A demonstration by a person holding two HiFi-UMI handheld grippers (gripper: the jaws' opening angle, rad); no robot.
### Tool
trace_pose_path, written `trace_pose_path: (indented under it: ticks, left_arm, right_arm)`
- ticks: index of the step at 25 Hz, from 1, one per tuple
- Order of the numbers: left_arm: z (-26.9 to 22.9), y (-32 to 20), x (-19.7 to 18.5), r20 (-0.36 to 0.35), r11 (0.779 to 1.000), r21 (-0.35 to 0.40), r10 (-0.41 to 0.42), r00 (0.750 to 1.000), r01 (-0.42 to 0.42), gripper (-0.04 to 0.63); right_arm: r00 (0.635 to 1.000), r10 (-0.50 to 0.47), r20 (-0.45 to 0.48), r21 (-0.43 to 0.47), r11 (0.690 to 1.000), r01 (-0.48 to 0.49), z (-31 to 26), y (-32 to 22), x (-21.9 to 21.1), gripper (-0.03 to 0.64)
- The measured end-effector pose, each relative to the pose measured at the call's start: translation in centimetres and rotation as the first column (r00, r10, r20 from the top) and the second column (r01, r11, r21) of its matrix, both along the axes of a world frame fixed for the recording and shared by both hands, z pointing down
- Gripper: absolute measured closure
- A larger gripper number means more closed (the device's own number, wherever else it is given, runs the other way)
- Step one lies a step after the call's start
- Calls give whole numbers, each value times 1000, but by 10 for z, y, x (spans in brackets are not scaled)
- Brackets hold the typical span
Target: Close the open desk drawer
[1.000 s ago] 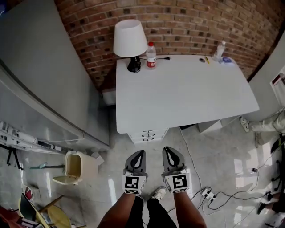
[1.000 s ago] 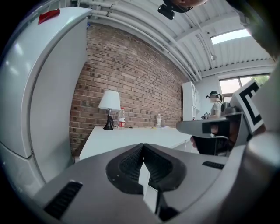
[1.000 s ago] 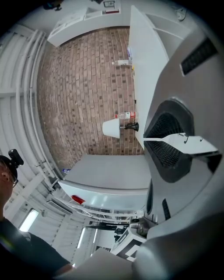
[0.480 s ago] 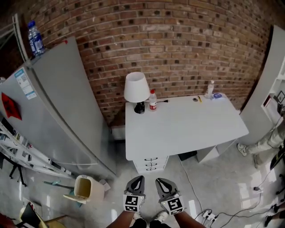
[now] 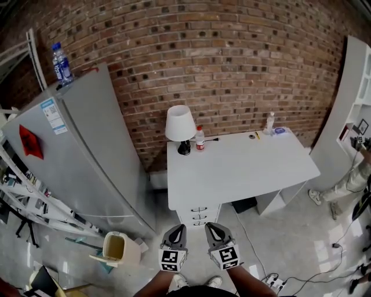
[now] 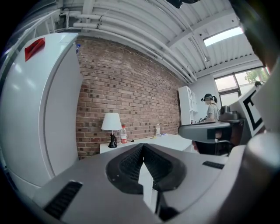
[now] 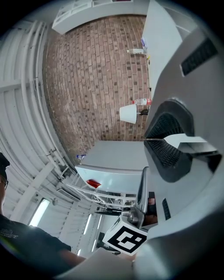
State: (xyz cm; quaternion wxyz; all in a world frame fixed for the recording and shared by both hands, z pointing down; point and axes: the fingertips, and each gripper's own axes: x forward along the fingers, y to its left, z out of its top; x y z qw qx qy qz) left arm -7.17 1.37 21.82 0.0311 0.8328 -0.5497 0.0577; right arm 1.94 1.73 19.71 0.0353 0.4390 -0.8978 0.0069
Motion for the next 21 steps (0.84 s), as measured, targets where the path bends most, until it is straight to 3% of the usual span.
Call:
trace_pose_path:
  ticks: [12, 21]
  left_arm:
    - [-13, -7, -2, 0, 999, 34, 22, 1000, -22, 588]
    - [-17, -1, -6, -18, 999, 17, 29, 999, -28, 588]
  right_arm:
    - [1000, -13, -3, 18, 1000, 13, -3, 8, -17, 583]
    - [1000, 12, 2, 18, 1000, -12, -13, 5, -14, 582]
